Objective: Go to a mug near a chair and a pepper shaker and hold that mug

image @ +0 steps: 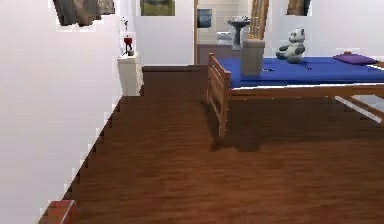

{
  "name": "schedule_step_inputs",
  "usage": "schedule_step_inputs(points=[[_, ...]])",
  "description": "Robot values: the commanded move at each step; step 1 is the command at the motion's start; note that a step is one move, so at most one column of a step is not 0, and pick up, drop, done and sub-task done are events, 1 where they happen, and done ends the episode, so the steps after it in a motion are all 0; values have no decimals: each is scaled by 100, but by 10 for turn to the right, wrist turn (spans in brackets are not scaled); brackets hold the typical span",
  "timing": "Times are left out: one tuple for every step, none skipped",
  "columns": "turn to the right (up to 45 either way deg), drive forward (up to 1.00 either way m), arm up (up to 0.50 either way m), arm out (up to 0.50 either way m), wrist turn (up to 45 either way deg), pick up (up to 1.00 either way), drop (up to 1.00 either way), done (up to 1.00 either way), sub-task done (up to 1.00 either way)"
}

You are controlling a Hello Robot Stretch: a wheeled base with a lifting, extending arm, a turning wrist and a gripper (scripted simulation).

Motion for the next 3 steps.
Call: schedule_step_inputs(points=[[-30, 0, 0, 0, 0, 0, 0, 0, 0], [0, 100, 0, 0, 0, 0, 0, 0, 0], [0, 80, 0, 0, 0, 0, 0, 0, 0]])
